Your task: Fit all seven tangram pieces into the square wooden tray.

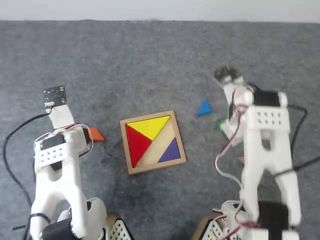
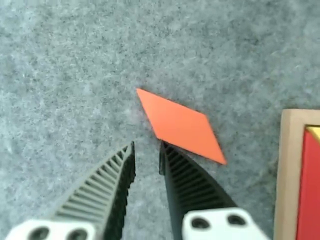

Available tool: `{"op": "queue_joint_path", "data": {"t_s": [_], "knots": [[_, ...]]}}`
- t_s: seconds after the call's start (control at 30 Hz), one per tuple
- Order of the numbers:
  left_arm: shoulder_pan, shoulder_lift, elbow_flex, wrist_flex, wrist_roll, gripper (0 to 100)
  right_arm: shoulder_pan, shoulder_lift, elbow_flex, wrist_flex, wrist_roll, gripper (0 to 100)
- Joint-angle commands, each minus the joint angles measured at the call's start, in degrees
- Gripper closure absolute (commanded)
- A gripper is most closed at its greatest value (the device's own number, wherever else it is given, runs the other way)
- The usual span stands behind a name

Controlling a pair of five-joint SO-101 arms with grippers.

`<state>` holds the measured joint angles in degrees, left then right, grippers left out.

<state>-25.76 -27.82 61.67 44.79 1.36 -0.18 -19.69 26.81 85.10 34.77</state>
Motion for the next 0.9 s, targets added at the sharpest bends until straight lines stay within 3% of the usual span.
{"op": "queue_joint_path", "data": {"t_s": [0.0, 0.2, 0.57, 0.7, 0.87], "knots": [[1.7, -1.8, -0.8, -0.1, -0.6, 92, 3.1, -10.0, 10.2, -6.9, 3.8, 79.7], [1.4, -1.8, -0.7, -0.1, -0.6, 92, 7.4, -14.1, 17.1, -10.1, 7.2, 79.7], [1.7, -2.2, -0.2, -0.4, -0.6, 92, 36.4, -12.4, 17.3, -15.3, 24.6, 79.7], [1.7, -2.2, -0.2, -0.4, -0.6, 92, 36.8, -12.0, 17.4, -15.3, 32.3, 79.7], [1.7, -2.2, 0.0, -0.4, -0.8, 92, 31.0, -12.4, 17.8, -12.4, 35.2, 79.8]]}}
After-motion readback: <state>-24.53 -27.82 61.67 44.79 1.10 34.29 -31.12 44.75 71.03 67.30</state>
